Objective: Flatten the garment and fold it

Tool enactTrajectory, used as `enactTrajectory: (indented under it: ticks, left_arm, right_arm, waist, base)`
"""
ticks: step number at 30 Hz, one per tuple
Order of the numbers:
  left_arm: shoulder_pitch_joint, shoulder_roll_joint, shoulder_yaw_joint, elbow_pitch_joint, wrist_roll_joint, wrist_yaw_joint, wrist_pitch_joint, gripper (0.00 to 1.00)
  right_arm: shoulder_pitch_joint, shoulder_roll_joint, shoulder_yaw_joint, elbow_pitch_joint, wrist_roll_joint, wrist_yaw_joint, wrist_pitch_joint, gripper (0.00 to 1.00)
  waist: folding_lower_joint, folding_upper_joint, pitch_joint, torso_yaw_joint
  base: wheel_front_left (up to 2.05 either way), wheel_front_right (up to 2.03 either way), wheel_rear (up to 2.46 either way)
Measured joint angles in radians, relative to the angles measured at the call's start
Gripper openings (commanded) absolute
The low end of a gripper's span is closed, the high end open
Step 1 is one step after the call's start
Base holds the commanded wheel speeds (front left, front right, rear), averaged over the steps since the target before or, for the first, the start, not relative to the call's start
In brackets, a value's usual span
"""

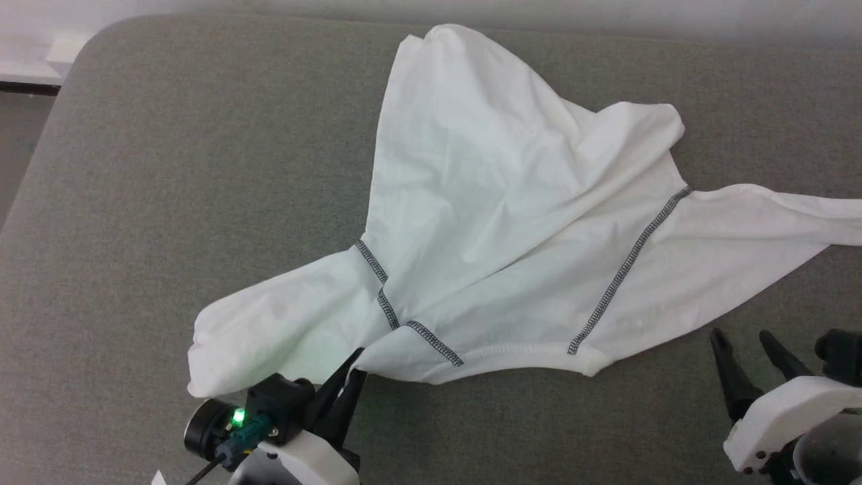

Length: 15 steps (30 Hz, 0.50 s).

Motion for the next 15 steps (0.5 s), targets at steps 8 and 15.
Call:
enactTrajectory:
  ticks: [8,15]
  left_arm:
    - [-0.046,-0.012,-0.021,0.002,0.0,-0.016,0.0,0.0]
    - [-0.075,-0.024,-0.032,0.014,-0.001,-0.025,-0.008,0.0]
  right_arm:
    - [-0.092,0.0,0.018,0.062,-0.043,0.0,0.024,1.0]
    - [-0.139,0.0,-0.013,0.101,-0.073,0.0,0.039,1.0]
  waist:
    - [0.0,0.0,0.047,0.021]
    - [0.0,0.0,0.082,0.044]
  base:
    - [0.0,0.0,0.0]
    - [0.0,0.0,0.0]
